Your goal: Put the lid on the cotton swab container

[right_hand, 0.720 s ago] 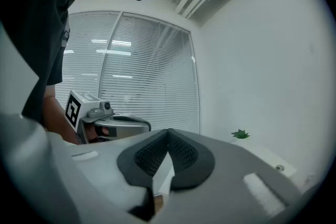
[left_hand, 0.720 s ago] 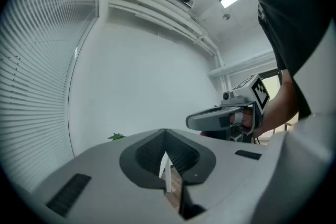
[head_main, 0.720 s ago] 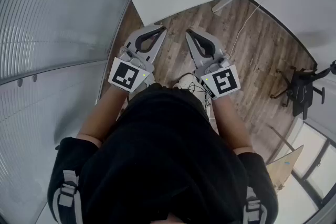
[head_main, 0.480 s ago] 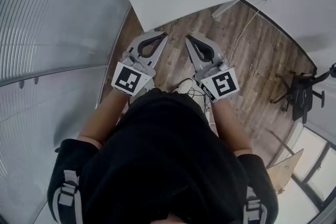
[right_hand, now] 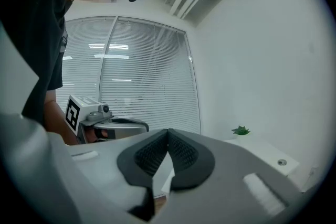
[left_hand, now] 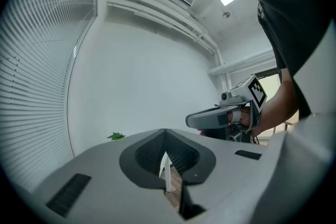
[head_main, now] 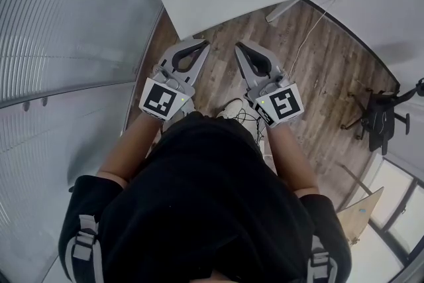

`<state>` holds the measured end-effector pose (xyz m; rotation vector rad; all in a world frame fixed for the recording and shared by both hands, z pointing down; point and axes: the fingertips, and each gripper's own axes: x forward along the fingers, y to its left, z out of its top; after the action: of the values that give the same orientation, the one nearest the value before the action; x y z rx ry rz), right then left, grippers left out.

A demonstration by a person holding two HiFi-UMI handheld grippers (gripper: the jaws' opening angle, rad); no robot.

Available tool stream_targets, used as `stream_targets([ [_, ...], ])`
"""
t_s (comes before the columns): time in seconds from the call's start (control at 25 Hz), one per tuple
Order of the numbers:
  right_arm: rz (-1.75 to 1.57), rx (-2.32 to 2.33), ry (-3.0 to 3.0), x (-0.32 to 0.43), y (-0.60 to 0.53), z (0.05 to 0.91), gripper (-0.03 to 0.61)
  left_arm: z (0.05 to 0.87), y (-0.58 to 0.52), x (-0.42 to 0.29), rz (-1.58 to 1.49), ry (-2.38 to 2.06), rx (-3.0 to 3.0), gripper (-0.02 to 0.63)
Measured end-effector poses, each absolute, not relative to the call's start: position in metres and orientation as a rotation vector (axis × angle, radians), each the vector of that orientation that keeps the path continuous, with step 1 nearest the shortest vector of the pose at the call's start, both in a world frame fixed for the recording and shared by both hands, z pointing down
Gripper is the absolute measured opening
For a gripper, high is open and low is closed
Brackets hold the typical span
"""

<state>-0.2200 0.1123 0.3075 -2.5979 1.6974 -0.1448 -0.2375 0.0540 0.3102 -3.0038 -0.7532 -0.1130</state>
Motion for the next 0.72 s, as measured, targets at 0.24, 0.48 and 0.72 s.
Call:
stream_targets([
  [0.24,-0.148,-2.609,1.686,-0.225,0.117,0.308,0.011,0.310,0.054,-0.244,-0.114,-0.738,-3.004,0.008],
  [0.48,-0.148,-2.610,1.673,-0.228,0.122,0.308,0.011,0.311,0.054,-0.250,-0.122,-0.712,-3.006,0.008],
  [0.72,-0.147,-2.625,1.644,-0.226,0.131,0.307,0.071,0.312,0.050,-0.254,-0.121,-0.634,-3.016,0.081],
])
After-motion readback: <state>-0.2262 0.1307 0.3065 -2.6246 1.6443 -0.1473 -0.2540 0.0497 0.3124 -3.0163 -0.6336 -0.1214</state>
